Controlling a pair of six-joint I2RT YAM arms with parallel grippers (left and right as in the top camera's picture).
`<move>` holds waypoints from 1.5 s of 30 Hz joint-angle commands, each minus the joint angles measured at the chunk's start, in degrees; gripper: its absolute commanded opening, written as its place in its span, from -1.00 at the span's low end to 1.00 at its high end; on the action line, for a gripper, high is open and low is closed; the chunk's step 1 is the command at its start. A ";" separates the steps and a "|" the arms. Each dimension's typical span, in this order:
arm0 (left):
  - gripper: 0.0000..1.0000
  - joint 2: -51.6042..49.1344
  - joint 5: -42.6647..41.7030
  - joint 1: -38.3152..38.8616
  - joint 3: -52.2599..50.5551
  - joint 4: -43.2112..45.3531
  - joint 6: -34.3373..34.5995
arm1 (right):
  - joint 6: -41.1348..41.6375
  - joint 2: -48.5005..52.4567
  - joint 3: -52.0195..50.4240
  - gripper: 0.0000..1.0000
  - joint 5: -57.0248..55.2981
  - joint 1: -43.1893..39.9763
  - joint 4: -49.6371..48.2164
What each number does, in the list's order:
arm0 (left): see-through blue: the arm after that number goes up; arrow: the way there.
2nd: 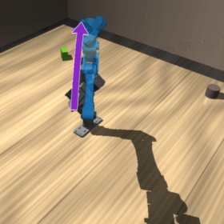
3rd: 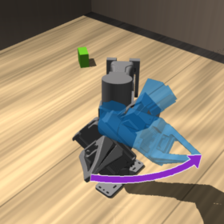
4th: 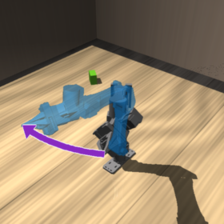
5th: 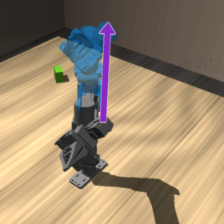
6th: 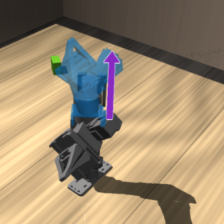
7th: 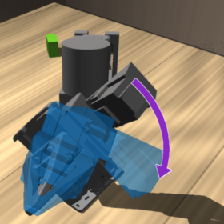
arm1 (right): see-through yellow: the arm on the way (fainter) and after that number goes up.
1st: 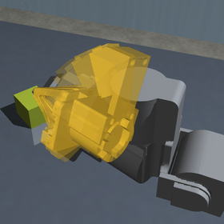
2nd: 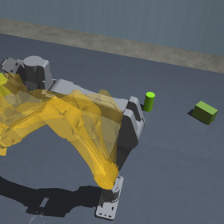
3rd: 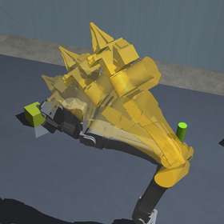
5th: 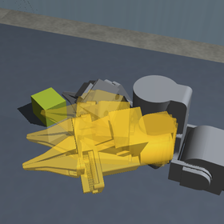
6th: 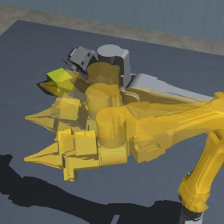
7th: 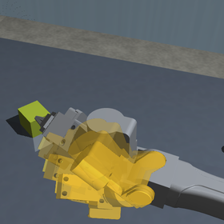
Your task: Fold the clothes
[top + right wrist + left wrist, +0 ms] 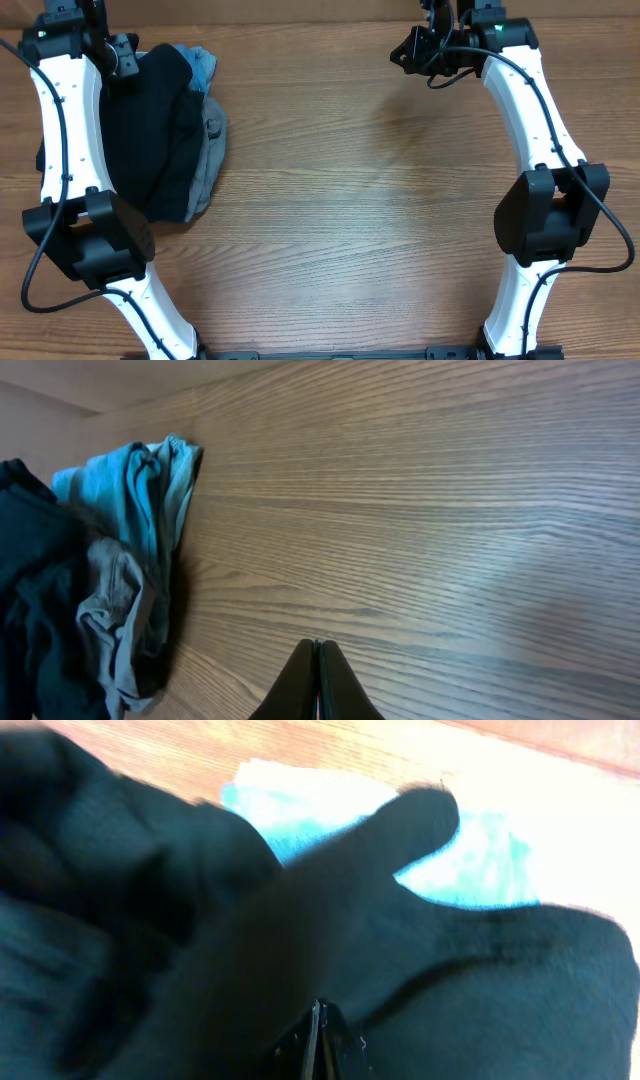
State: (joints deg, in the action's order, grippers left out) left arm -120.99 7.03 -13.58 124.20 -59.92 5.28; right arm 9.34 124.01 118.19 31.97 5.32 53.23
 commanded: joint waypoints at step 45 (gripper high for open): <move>1.00 17.62 -6.67 10.08 7.69 -3.06 0.92 | -3.80 -19.43 1.14 1.00 -19.08 -12.96 27.08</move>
State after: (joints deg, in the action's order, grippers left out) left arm -103.35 1.23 -3.55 131.61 -62.81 4.19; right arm 6.24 106.65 118.24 15.35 -7.46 79.66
